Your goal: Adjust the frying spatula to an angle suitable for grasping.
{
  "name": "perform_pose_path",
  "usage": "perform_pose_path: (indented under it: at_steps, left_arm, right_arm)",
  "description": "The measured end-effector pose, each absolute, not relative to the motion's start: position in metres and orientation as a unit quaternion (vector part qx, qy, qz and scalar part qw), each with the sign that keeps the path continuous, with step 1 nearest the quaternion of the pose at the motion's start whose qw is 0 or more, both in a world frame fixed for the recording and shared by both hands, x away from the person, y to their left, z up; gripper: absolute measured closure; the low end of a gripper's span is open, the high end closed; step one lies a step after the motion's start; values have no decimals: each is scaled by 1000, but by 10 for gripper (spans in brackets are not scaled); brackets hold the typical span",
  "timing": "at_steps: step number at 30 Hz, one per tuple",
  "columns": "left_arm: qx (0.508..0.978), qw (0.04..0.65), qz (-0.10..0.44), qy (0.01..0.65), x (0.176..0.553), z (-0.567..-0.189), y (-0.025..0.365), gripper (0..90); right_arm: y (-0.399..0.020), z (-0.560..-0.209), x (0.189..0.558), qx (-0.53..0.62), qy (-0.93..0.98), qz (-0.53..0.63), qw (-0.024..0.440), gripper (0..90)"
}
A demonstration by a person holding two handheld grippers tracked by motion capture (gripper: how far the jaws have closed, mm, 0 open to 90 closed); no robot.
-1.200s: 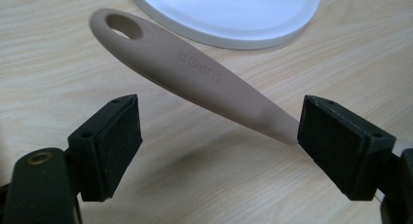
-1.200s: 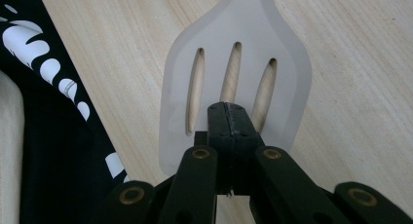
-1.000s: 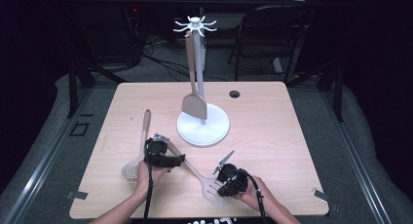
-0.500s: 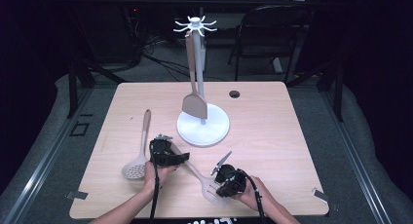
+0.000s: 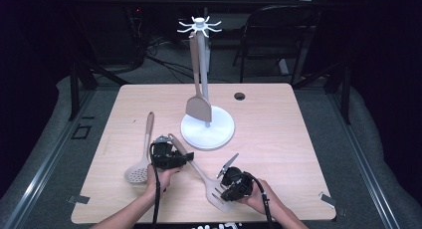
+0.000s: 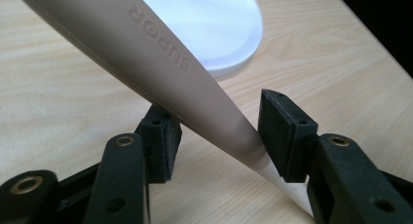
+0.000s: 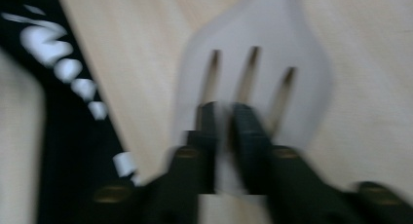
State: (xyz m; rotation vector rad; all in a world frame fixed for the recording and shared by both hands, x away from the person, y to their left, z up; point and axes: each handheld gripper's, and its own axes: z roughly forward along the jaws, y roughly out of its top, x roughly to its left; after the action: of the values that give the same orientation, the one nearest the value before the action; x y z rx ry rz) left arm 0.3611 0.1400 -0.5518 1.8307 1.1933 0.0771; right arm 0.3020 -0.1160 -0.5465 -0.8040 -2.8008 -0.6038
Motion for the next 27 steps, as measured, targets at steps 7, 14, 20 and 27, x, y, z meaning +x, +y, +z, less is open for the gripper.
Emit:
perform_pose_path:
  at_steps: [7,14,20,27]
  left_arm:
    - [747,477,44,461,358,-544,138,545]
    - [747,495,56,440,353,-534,134,566]
    - [747,506,67,426,347,-529,130,580]
    - [745,517,68,415,343,-524,128,594]
  right_arm:
    - [-115,-543,302,-271,-933,-226,66,611]
    - [-110,-533,308,-304,-915,-265,10,544]
    - [-95,-530,311,-312,-904,-290,-40,547]
    - [-83,-533,315,-307,-903,-296,-49,623]
